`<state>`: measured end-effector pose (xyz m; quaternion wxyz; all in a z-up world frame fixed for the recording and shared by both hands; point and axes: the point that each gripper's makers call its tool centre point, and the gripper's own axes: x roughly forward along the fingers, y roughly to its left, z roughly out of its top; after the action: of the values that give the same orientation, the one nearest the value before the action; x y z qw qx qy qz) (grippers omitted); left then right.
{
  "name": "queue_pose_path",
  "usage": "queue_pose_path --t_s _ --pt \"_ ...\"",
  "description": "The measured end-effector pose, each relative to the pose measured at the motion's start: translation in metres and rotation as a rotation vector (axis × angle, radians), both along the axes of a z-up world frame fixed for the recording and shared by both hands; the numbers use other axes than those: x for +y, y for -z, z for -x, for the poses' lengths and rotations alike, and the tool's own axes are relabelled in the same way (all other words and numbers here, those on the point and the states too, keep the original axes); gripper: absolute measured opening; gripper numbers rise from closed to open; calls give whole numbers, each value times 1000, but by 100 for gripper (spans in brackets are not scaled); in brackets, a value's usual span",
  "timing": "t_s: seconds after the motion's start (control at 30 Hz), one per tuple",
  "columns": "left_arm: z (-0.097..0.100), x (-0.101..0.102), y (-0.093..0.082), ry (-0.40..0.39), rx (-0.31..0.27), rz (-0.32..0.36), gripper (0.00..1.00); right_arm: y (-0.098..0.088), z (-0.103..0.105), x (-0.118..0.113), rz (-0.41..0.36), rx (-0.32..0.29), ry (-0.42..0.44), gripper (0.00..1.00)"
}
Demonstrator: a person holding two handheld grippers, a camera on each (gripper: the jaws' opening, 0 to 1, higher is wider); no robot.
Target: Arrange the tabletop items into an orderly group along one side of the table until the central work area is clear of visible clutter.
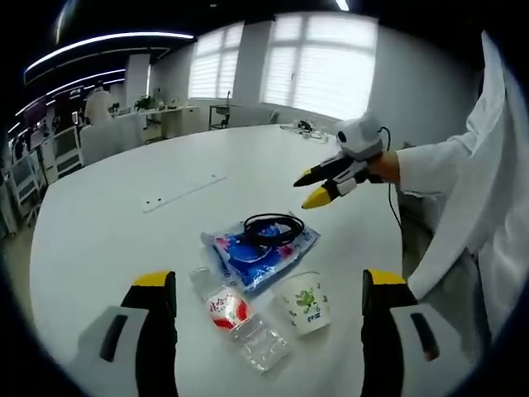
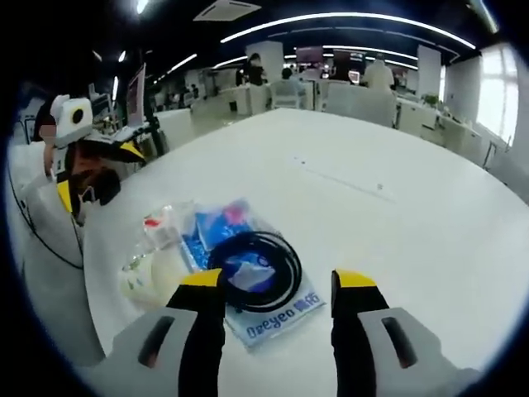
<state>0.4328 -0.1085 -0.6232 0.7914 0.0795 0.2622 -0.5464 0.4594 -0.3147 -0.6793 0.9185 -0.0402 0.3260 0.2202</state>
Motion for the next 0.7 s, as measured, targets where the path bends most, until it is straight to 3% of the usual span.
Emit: queue_pose_path --t_s 0.7 --pt "-11 -8 8 3 15 11 95 38 -16 -3 17 93 41 36"
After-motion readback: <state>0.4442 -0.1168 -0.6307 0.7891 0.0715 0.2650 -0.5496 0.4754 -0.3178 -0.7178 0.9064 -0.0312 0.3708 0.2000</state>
